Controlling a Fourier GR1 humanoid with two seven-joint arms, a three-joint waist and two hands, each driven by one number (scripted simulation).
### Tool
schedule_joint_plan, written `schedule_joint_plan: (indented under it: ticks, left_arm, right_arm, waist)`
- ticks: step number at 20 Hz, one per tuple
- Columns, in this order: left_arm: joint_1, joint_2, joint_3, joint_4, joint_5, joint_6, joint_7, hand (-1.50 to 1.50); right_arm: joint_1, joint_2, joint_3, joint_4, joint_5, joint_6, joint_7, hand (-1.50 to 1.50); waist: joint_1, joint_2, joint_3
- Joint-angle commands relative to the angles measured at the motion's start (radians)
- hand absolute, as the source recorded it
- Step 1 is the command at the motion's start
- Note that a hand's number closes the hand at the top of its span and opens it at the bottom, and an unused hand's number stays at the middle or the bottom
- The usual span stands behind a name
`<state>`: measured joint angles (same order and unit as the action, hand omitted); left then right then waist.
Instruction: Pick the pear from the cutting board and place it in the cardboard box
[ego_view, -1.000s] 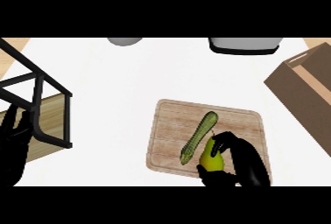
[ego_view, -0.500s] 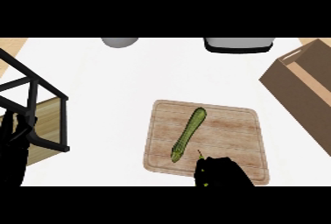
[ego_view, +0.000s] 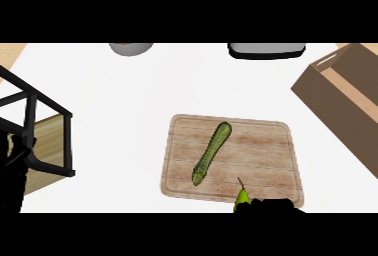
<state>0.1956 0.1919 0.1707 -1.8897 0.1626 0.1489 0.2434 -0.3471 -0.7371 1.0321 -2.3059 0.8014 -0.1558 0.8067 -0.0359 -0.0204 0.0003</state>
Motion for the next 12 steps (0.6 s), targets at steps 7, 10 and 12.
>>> schedule_joint_plan:
  ticks: [7,10,12]
  left_arm:
    - [-0.093,-0.04,-0.098,0.047,-0.01,-0.048,-0.029,0.0]
    - [-0.131,-0.032,-0.086,0.048,-0.007,-0.037,0.007,0.0]
    - [-0.15,-0.011,-0.073,0.034,0.0,-0.047,0.029,0.0]
  right_arm:
    - [-0.009,-0.036,-0.365,-0.147,-0.054,-0.019,0.206,1.5]
    - [0.019,-0.061,-0.458,-0.138,-0.106,-0.026,0.205,1.5]
    - [0.049,-0.059,-0.498,-0.073,-0.136,-0.032,0.179,1.5]
  waist:
    - [-0.02,0.019,-0.002]
    - [-0.029,0.021,0.0]
    - [-0.01,0.023,0.001]
